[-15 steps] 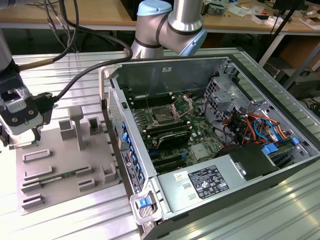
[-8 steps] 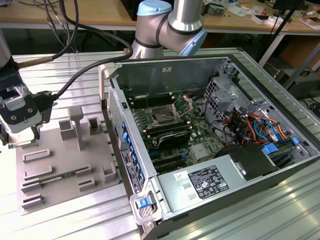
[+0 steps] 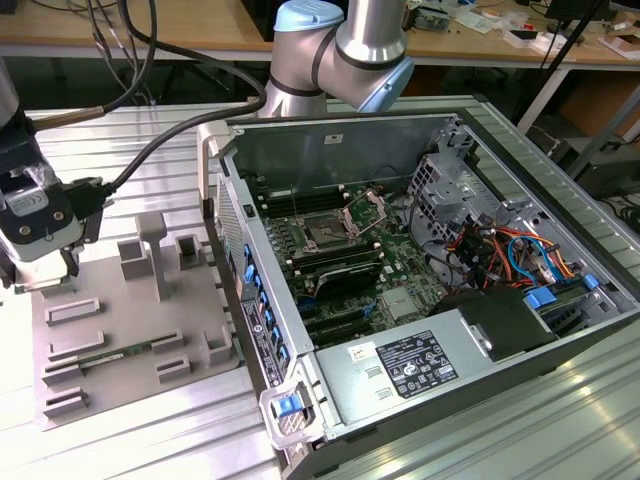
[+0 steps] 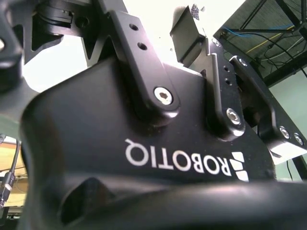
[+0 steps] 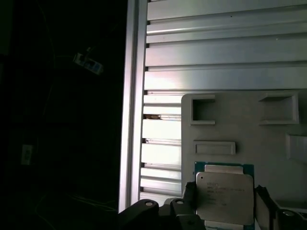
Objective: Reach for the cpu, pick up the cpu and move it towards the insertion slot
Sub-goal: 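Pick up the cpu and move it towards the insertion slot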
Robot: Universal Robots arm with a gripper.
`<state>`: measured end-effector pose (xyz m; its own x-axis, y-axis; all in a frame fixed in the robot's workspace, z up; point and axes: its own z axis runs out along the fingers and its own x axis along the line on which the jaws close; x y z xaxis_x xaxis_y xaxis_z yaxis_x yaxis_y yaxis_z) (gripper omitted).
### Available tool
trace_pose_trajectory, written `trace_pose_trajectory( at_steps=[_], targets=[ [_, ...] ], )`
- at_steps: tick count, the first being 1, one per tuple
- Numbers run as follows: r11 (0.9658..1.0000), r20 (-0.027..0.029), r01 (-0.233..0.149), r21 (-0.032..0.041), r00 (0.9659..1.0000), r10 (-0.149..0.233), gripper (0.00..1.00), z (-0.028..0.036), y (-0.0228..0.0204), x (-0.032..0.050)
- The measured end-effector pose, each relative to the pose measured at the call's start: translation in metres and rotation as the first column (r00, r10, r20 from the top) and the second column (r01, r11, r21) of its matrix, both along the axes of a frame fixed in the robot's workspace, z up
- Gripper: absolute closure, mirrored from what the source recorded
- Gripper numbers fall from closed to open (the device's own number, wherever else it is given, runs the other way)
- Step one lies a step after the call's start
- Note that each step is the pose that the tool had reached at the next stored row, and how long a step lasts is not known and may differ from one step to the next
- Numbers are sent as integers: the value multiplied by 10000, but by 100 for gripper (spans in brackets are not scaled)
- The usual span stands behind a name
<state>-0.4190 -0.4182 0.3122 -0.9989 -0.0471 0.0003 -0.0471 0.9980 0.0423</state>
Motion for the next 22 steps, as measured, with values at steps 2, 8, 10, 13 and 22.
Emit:
trace_pose_trajectory(
  at_steps=[2,8,10,13,22],
  targets=[
    [10000,1,0,0,10000,0,45,14,0,0],
    [10000,0,0,0,10000,0,45,67,0,0],
    [10000,1,0,0,10000,0,45,79,0,0],
    [10000,1,0,1,10000,0,45,101,0,0],
    [10000,0,0,0,10000,0,45,168,0,0]
  ],
)
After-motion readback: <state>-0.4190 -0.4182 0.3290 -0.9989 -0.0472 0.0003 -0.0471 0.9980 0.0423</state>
